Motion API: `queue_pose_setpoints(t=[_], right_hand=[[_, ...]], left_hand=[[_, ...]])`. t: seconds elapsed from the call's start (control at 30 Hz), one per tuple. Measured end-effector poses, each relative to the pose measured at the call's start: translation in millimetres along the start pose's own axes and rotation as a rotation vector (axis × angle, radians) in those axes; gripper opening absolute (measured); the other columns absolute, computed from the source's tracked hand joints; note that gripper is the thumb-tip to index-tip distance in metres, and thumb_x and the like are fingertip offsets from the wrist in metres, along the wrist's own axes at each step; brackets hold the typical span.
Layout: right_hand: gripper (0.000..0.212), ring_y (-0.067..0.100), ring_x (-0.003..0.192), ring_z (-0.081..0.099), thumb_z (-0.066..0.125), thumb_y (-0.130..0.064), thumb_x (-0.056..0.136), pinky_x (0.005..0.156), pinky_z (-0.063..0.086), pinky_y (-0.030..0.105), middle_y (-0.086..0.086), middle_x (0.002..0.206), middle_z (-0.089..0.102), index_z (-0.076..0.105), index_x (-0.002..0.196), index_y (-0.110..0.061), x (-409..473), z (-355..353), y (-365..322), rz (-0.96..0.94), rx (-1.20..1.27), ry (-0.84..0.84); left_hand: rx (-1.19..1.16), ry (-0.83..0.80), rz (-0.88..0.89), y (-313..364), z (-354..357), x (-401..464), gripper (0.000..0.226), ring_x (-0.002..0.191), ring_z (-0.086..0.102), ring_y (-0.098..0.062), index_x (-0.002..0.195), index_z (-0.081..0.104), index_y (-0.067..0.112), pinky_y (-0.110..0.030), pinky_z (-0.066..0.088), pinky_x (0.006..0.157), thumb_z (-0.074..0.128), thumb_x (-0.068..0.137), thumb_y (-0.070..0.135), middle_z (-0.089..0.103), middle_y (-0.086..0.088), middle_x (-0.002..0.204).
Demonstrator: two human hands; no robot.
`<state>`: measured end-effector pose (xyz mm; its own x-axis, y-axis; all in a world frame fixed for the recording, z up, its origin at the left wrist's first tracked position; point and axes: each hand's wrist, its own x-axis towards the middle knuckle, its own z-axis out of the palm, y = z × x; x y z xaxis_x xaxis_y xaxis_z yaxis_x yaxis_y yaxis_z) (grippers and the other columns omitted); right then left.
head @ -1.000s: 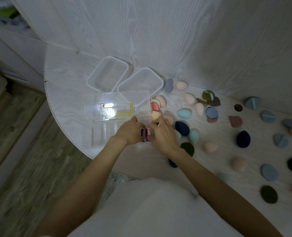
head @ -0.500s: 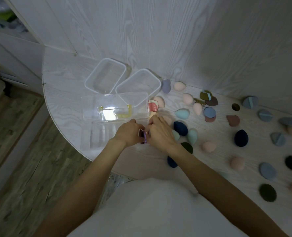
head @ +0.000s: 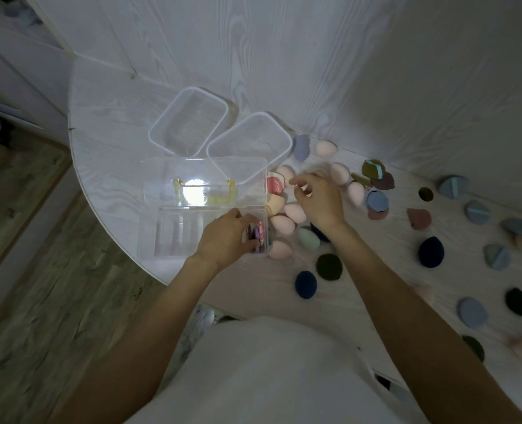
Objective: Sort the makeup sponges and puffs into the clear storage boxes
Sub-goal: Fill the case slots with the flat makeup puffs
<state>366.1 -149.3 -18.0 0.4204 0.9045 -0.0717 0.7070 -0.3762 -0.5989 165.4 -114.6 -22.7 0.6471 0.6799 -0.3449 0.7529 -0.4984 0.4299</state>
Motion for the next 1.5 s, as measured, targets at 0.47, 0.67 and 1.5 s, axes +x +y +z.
queue_pose_setpoints(t=[0.47,0.67,1.5], right_hand=[[0.014,0.022,0.091,0.057,0.059,-0.026,0.090,0.067,0.039,0.029,0.006,0.100,0.061,0.058,0.093,-0.013,31,34,-10,-0.010,-0.140,-0.057],[0.025,0.011,0.069,0.058,0.066,-0.012,0.084,0.058,0.045,0.017,0.000,0.083,0.064,0.054,0.106,-0.010,-49,1,-31,0.082,0.362,0.125],[0.027,0.025,0.094,0.059,0.054,-0.023,0.089,0.058,0.036,0.031,0.007,0.117,0.054,0.055,0.115,-0.015,-48,40,-49,-0.198,-0.468,-0.324]], left_hand=[[0.134,0.235,0.106,-11,9,5,0.035,0.083,0.055,-0.026,0.089,0.068,0.017,-0.034,0.046,0.068,0.081,0.062,0.035,0.057,-0.009,0.093],[0.052,0.253,0.091,-10,13,3,0.034,0.086,0.055,-0.026,0.095,0.068,0.019,-0.032,0.044,0.070,0.078,0.065,0.030,0.055,-0.008,0.096],[-0.006,0.191,0.095,-11,5,4,0.021,0.101,0.047,-0.020,0.101,0.072,0.023,-0.026,0.036,0.083,0.067,0.082,0.027,0.052,-0.003,0.108]])
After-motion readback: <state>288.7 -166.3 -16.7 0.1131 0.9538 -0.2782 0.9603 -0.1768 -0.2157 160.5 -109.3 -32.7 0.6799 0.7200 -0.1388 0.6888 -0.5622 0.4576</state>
